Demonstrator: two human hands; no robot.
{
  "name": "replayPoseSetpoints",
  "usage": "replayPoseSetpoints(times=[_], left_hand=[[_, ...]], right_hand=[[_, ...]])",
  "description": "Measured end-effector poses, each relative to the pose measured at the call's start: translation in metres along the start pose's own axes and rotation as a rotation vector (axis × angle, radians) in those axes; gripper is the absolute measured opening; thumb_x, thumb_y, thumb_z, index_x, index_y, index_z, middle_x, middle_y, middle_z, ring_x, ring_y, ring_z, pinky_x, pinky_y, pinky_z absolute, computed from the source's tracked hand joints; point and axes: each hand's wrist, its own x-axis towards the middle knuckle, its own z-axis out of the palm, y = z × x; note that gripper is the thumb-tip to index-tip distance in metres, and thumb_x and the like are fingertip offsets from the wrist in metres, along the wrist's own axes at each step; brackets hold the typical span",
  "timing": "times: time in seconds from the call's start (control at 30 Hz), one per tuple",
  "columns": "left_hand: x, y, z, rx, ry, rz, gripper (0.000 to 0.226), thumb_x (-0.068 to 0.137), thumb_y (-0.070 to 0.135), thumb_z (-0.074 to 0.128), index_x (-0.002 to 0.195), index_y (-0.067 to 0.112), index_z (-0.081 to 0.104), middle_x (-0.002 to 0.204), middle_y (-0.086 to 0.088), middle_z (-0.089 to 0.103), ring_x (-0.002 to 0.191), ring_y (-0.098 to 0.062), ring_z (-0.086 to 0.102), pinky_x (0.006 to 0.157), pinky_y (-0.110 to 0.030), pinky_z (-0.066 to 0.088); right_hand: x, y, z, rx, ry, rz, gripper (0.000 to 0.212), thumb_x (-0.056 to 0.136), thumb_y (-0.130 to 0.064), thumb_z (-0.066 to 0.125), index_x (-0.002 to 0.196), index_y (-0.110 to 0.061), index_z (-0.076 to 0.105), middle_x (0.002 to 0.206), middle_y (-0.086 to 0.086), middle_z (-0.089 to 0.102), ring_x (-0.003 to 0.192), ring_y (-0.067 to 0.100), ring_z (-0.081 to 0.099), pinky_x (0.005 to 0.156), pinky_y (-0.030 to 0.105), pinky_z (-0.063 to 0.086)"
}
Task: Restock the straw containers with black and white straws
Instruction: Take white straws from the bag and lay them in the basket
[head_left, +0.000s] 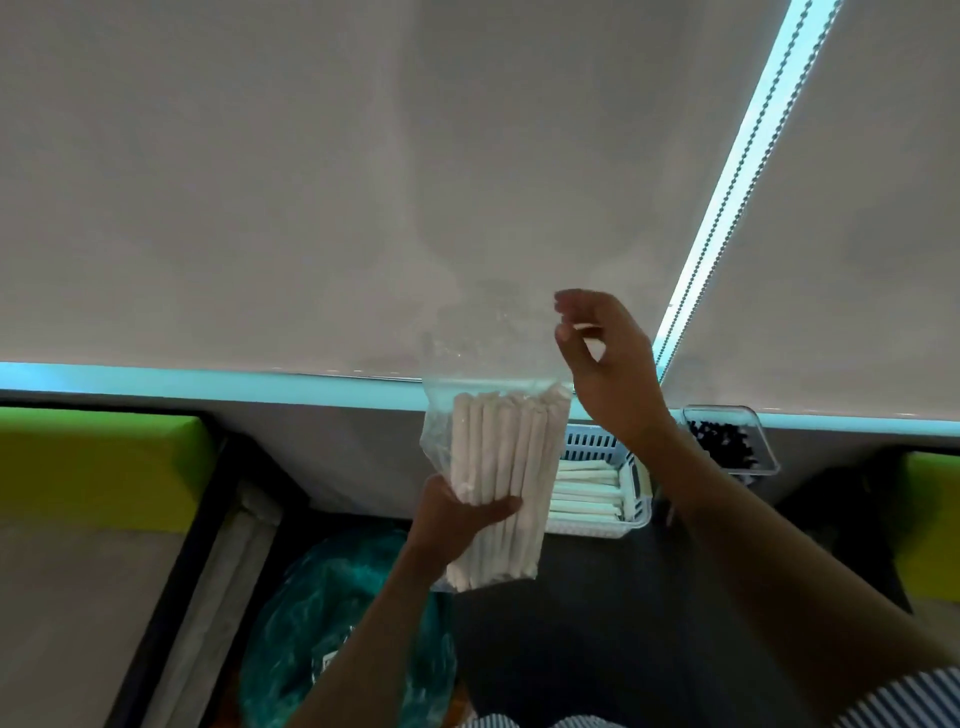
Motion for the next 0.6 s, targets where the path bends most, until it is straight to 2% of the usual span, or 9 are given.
replayPoseSetpoints(times=[0.07, 0.1, 0.13, 0.23, 0.3, 0.33, 0.43, 0.53, 0.6], left_hand=[[0.000, 0.000, 0.000, 0.042, -0.026, 0.031, 0.042, 0.067, 0.022, 0.092, 0.097, 0.030, 0.063, 0.099, 0.008, 0.072, 0.090, 0.001, 0.069, 0.066, -0.015, 0.057], [-0.001, 0.001, 0.000, 0.057, -0.035, 0.044, 0.042, 0.067, 0.023, 0.092, 0.098, 0.029, 0.064, 0.098, 0.008, 0.072, 0.091, -0.001, 0.070, 0.067, -0.015, 0.057], [-0.001, 0.002, 0.000, 0.065, -0.042, 0.052, 0.041, 0.067, 0.023, 0.093, 0.098, 0.028, 0.066, 0.098, 0.008, 0.073, 0.091, -0.003, 0.071, 0.068, -0.016, 0.057], [-0.001, 0.003, 0.000, 0.092, -0.038, 0.072, 0.037, 0.067, 0.021, 0.093, 0.093, 0.027, 0.068, 0.093, 0.009, 0.074, 0.087, 0.000, 0.072, 0.068, -0.016, 0.057], [0.000, 0.004, 0.000, 0.090, -0.031, 0.078, 0.034, 0.067, 0.018, 0.093, 0.091, 0.026, 0.070, 0.089, 0.010, 0.075, 0.082, 0.002, 0.072, 0.066, -0.016, 0.056], [0.001, 0.004, 0.000, 0.087, -0.032, 0.084, 0.034, 0.067, 0.018, 0.093, 0.091, 0.025, 0.071, 0.089, 0.009, 0.076, 0.083, 0.000, 0.073, 0.067, -0.016, 0.057], [0.004, 0.004, 0.000, 0.118, -0.031, 0.090, 0.032, 0.067, 0.022, 0.093, 0.092, 0.021, 0.073, 0.089, 0.006, 0.077, 0.083, -0.003, 0.074, 0.070, -0.022, 0.059], [0.007, 0.002, -0.001, 0.179, -0.059, 0.099, 0.035, 0.065, 0.029, 0.094, 0.091, 0.012, 0.077, 0.088, 0.001, 0.079, 0.082, -0.011, 0.076, 0.076, -0.037, 0.063], [0.008, 0.002, 0.000, 0.212, -0.090, 0.107, 0.036, 0.065, 0.031, 0.093, 0.091, 0.013, 0.077, 0.087, 0.001, 0.079, 0.082, -0.012, 0.076, 0.079, -0.040, 0.063]], right_hand=[[0.015, -0.011, 0.004, -0.098, -0.050, -0.148, 0.022, 0.094, 0.000, 0.056, 0.109, -0.009, 0.070, 0.107, 0.002, 0.068, 0.096, 0.009, 0.063, 0.087, 0.016, 0.047], [0.022, -0.015, 0.005, -0.109, -0.111, -0.156, 0.024, 0.093, 0.003, 0.053, 0.104, -0.009, 0.071, 0.102, 0.001, 0.069, 0.091, 0.008, 0.063, 0.086, 0.016, 0.047], [0.028, -0.020, 0.006, -0.102, -0.204, -0.091, 0.028, 0.094, 0.005, 0.049, 0.101, -0.010, 0.071, 0.095, 0.000, 0.070, 0.085, 0.009, 0.065, 0.083, 0.017, 0.050], [0.038, -0.025, 0.006, -0.237, -0.634, 0.202, 0.031, 0.094, 0.003, 0.041, 0.098, -0.013, 0.067, 0.087, 0.005, 0.072, 0.072, 0.020, 0.072, 0.073, 0.037, 0.061], [0.039, -0.024, 0.004, -0.402, -0.813, 0.192, 0.020, 0.094, -0.005, 0.050, 0.098, -0.014, 0.067, 0.086, -0.002, 0.072, 0.076, 0.017, 0.072, 0.069, 0.029, 0.057], [0.037, -0.026, 0.002, -0.470, -0.860, 0.146, 0.012, 0.094, -0.013, 0.058, 0.102, -0.015, 0.068, 0.088, -0.006, 0.071, 0.082, 0.015, 0.070, 0.069, 0.022, 0.050], [0.031, -0.027, 0.002, -0.507, -0.967, 0.072, 0.033, 0.088, -0.034, 0.074, 0.118, -0.020, 0.067, 0.097, -0.010, 0.064, 0.091, 0.011, 0.060, 0.073, 0.018, 0.038], [0.019, -0.022, 0.008, -0.460, -1.054, 0.068, 0.052, 0.082, -0.043, 0.079, 0.128, -0.027, 0.061, 0.115, -0.009, 0.062, 0.098, 0.009, 0.056, 0.084, 0.022, 0.041], [0.013, -0.016, 0.012, -0.438, -1.063, 0.048, 0.051, 0.083, -0.043, 0.078, 0.128, -0.030, 0.060, 0.118, -0.007, 0.064, 0.097, 0.010, 0.058, 0.090, 0.027, 0.046]])
